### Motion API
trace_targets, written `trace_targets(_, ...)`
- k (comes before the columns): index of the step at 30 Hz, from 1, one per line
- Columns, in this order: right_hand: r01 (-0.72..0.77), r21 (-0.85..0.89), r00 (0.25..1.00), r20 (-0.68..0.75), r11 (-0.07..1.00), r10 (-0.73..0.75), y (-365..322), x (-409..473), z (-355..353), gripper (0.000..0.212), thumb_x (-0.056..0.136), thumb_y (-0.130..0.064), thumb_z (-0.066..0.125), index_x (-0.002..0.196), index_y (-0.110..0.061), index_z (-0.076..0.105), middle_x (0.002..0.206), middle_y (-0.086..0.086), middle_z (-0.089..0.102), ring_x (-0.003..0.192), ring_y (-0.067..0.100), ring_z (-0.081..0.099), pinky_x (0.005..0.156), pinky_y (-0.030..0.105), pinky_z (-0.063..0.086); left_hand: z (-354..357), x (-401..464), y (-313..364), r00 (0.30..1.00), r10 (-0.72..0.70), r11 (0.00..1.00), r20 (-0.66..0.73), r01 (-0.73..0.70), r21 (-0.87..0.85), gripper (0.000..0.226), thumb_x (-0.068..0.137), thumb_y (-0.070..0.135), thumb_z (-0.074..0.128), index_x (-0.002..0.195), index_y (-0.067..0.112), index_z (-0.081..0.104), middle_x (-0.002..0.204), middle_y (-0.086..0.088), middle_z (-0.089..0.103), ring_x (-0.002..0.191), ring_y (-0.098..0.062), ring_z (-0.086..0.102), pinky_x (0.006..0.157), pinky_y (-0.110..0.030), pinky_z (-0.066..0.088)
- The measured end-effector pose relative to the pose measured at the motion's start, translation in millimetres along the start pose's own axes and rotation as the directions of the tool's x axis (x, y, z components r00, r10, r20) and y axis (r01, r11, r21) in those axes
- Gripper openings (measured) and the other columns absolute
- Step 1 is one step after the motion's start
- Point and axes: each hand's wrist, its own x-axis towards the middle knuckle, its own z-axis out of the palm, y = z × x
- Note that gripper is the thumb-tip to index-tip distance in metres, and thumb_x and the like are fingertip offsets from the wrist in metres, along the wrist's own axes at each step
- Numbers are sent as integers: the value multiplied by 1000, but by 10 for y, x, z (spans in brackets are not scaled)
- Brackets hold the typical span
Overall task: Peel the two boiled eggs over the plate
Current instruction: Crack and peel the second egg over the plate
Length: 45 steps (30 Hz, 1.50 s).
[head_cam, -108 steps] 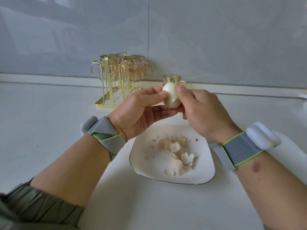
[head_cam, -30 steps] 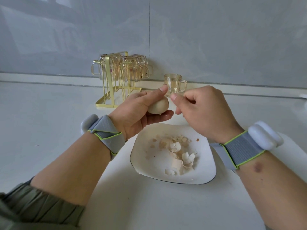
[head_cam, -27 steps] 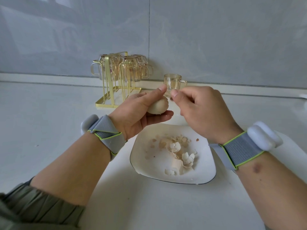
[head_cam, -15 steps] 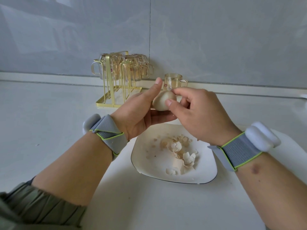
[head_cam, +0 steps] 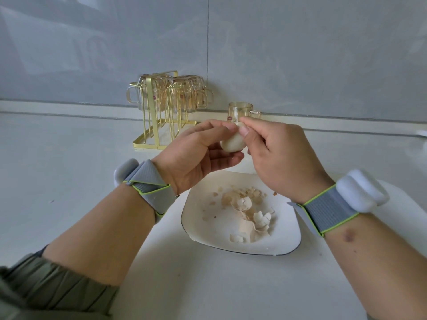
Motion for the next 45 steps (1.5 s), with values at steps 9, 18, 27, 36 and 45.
trace_targets(9, -24, -51, 999, -28, 998, 22, 11, 0, -5, 30, 104, -25, 39, 101, -13, 66, 71, 2, 65, 65, 24, 60, 62, 40, 49, 21, -8, -5, 1000, -11, 1000, -12, 11, 9, 16, 92, 11, 62, 106, 7, 56, 88, -24, 65, 64, -29, 65, 58, -29, 56)
trace_targets(18, -118, 41, 989, -81, 992, 121, 16, 30, -19, 29, 102, -15, 41, 98, -13, 69, 70, -3, 66, 64, 18, 64, 65, 33, 51, 23, -12, -5, 999, -37, 999, 33, 37, 6, 27, 94, 11, 53, 116, -2, 58, 92, -24, 65, 64, -26, 63, 60, -29, 56)
trace_targets(27, -222, 146, 973, -28, 964, 228, 31, 19, -31, 30, 94, -19, 49, 110, -19, 75, 42, -22, 49, 47, 1, 50, 49, 16, 32, 4, -24, 15, 993, -63, 992, 95, 74, -107, 23, 88, 4, 44, 109, 1, 54, 94, -25, 62, 71, -35, 67, 67, -36, 59)
trace_targets(36, -70, 92, 997, -8, 993, 71, -46, -10, -24, 32, 101, -35, 45, 101, -18, 72, 75, 5, 72, 74, 23, 66, 66, 40, 53, 3, -27, 0, 980, -13, 999, 200, 20, -37, 17, 90, 11, 58, 98, -1, 69, 98, -18, 67, 83, -27, 70, 78, -36, 59)
trace_targets(45, -24, 35, 1000, 11, 999, 23, 15, -5, 17, 28, 105, -24, 39, 105, -15, 65, 66, -1, 62, 61, 17, 59, 58, 32, 44, -3, -2, -6, 990, -8, 999, 140, 12, -30, 12, 89, 10, 62, 82, 5, 70, 86, -16, 70, 73, -28, 70, 71, -32, 60)
